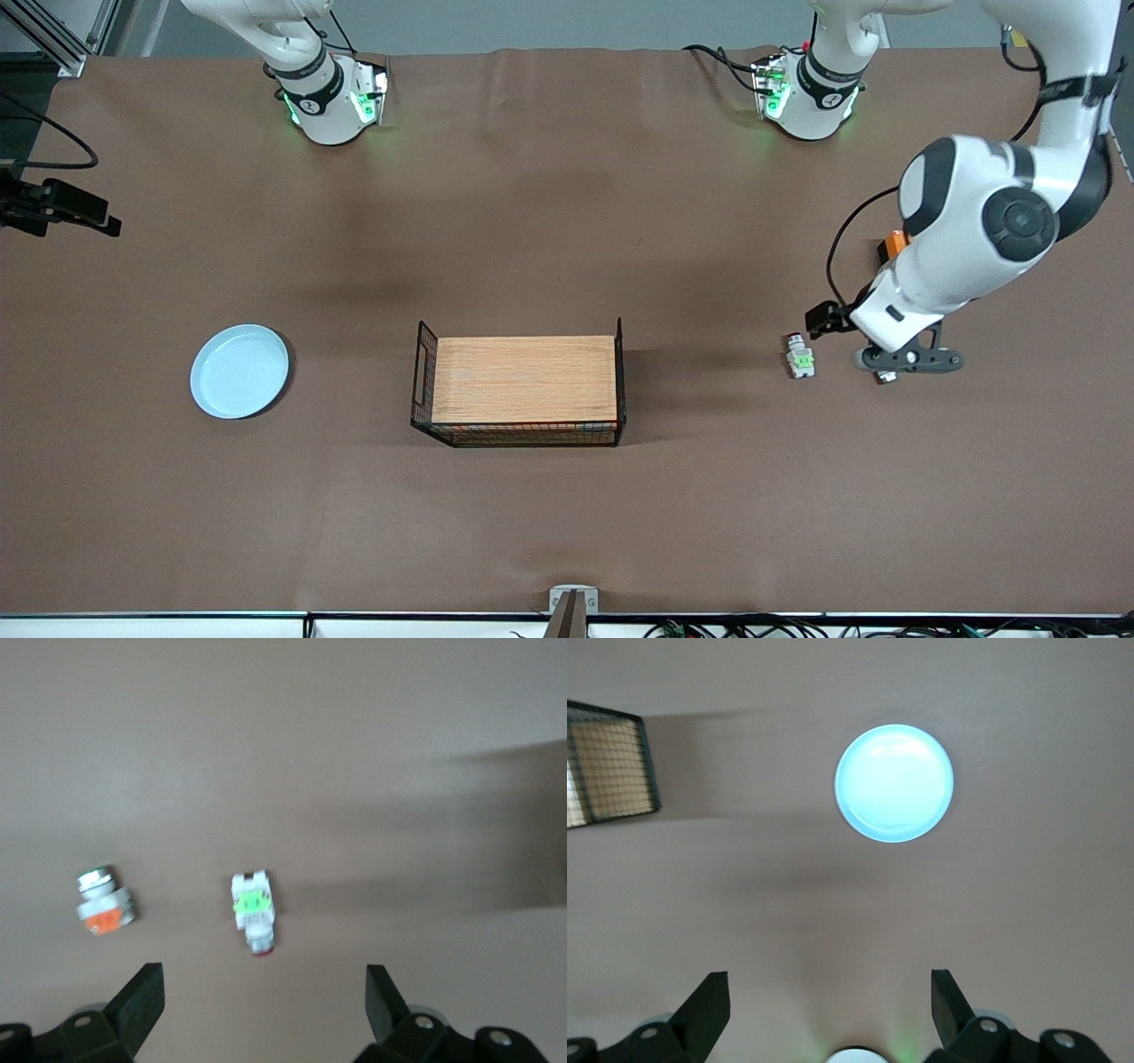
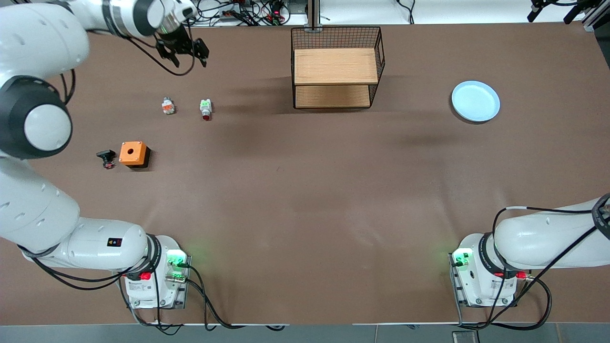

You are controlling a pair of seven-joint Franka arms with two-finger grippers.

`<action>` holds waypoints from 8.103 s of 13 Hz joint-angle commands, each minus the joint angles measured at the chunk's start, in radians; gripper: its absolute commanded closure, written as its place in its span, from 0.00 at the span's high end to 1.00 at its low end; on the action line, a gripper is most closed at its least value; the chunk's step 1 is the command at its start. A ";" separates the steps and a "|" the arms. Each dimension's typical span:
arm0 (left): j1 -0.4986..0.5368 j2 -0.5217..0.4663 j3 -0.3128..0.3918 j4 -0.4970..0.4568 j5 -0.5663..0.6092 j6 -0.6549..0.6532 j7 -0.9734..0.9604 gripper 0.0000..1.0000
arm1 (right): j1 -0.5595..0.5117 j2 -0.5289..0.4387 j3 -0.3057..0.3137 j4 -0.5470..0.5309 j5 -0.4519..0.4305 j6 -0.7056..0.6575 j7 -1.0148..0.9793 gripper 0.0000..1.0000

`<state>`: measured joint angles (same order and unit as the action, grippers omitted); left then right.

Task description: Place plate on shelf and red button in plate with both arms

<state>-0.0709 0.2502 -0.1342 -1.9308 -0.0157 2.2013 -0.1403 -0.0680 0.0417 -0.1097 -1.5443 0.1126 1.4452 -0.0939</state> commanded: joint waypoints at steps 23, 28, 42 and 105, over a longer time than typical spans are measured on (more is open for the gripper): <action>0.040 0.245 -0.010 -0.137 0.172 0.341 -0.225 1.00 | -0.305 0.593 0.015 0.003 0.304 0.288 -0.730 1.00; 0.039 0.245 -0.028 -0.139 0.169 0.341 -0.240 1.00 | -0.240 0.622 0.016 -0.003 0.297 0.389 -0.756 1.00; 0.043 0.170 -0.048 -0.103 0.142 0.235 -0.375 0.00 | -0.214 0.698 0.018 -0.017 0.308 0.610 -0.831 0.96; 0.031 -0.080 -0.113 0.400 -0.118 -0.644 -0.843 0.00 | 0.026 0.254 -0.001 0.130 0.334 -0.241 0.279 0.02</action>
<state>-0.0387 0.1729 -0.2464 -1.5352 -0.1158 1.5678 -0.9696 -0.0792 0.3267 -0.1082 -1.3917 0.4080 1.1967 0.0737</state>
